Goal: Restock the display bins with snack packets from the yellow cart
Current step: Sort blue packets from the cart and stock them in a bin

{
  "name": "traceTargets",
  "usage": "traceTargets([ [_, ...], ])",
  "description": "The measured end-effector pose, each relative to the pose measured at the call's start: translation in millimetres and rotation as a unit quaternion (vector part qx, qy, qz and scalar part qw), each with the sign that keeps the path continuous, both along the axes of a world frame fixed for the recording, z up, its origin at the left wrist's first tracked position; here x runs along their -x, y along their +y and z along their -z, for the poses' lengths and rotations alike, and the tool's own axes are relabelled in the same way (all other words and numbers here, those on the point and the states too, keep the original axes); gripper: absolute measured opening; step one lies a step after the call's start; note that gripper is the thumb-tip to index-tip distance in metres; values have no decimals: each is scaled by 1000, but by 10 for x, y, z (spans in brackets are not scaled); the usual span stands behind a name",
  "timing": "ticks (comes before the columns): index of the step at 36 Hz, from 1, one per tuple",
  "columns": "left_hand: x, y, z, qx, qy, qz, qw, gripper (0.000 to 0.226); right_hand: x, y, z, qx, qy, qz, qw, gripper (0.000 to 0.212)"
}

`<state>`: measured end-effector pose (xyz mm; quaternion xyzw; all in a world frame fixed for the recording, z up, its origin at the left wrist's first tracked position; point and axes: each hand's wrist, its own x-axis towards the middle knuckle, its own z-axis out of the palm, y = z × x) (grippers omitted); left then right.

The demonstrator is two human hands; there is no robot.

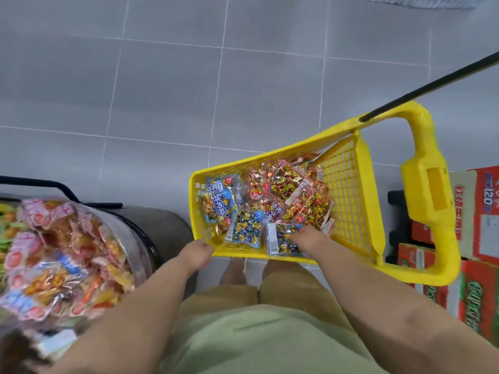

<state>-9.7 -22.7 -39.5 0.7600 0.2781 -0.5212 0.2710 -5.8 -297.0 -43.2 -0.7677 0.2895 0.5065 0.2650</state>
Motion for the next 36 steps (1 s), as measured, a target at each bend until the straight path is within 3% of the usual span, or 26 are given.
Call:
traceTargets([
  [3, -6, -157, -22, 18, -8, 5, 1000, 29, 38, 23, 127, 5, 25, 56, 998, 69],
  [7, 5, -337, -28, 52, -22, -17, 998, 22, 31, 36, 221, 2, 15, 123, 992, 78],
  [10, 36, -428, -34, 63, -10, -31, 997, 19, 28, 41, 217, -2, 39, 200, 979, 104],
  [12, 44, -480, -36, 67, -5, -47, 997, 19, 26, 36, 219, -29, 47, 244, 968, 108],
  [16, 31, -553, -75, 79, 15, -131, 988, 20, 3, -11, 123, -156, 117, 259, 946, 69],
  [20, 16, -577, -138, 159, 64, -230, 958, 44, -67, 39, 26, -234, 123, 229, 937, 55],
  [23, 16, -557, -190, 235, 84, -304, 919, 36, -153, 185, -43, -289, 106, 228, 924, 15],
  [25, 19, -519, -212, 269, 75, -346, 896, 33, -201, 321, -66, -314, 90, 201, 923, 15],
  [28, 21, -404, -228, 271, 34, -419, 866, 32, -259, 539, -63, -324, 76, 165, 929, 35],
  [31, 29, -235, -214, 255, -6, -453, 854, 21, -320, 717, 13, -320, 57, 215, 921, 29],
  [34, 60, -28, -160, 210, -35, -468, 858, 13, -375, 830, 188, -229, -7, 252, 940, 33],
  [36, 94, 106, -127, 180, -52, -473, 861, 18, -384, 846, 345, -135, -46, 183, 973, 21],
])
